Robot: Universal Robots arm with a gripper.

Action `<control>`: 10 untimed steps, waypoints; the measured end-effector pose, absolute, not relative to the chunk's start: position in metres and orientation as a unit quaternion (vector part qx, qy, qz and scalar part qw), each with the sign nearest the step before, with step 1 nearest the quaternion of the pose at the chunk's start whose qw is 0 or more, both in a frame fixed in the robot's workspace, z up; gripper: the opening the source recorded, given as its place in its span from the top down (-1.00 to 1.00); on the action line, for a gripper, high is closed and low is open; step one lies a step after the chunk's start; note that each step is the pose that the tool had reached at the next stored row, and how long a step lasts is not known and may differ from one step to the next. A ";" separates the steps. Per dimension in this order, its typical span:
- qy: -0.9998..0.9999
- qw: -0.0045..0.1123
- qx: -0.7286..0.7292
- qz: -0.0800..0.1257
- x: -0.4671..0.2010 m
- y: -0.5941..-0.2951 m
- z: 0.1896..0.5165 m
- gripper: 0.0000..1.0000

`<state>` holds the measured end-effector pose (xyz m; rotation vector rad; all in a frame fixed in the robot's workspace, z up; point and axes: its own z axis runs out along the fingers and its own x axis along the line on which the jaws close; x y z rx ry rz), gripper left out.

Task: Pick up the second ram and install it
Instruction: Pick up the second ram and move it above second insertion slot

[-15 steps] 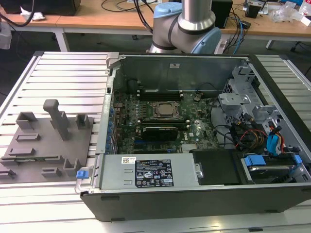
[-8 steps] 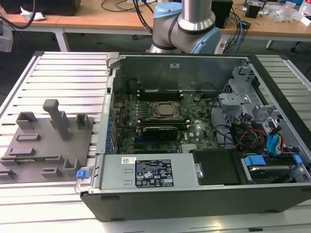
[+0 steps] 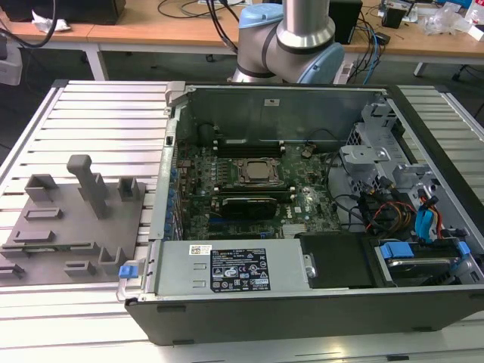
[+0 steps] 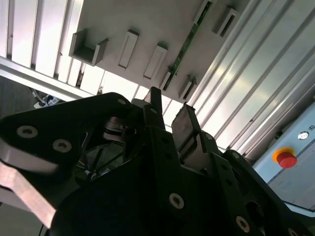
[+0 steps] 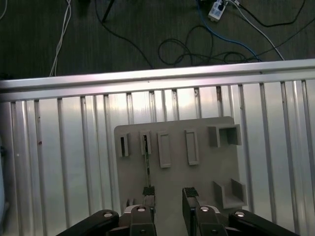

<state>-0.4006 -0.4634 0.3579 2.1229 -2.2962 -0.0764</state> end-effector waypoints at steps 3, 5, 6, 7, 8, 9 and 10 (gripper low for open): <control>-0.734 0.007 0.679 -0.024 -0.401 -0.464 0.355 0.28; -0.734 0.007 0.679 -0.024 -0.401 -0.465 0.353 0.28; -0.734 0.007 0.679 -0.024 -0.401 -0.465 0.352 0.28; -0.734 0.007 0.679 -0.024 -0.401 -0.466 0.351 0.28; -0.734 0.007 0.679 -0.024 -0.401 -0.466 0.351 0.28; -0.734 0.007 0.679 -0.024 -0.400 -0.466 0.350 0.28; -0.734 0.007 0.679 -0.024 -0.400 -0.466 0.349 0.28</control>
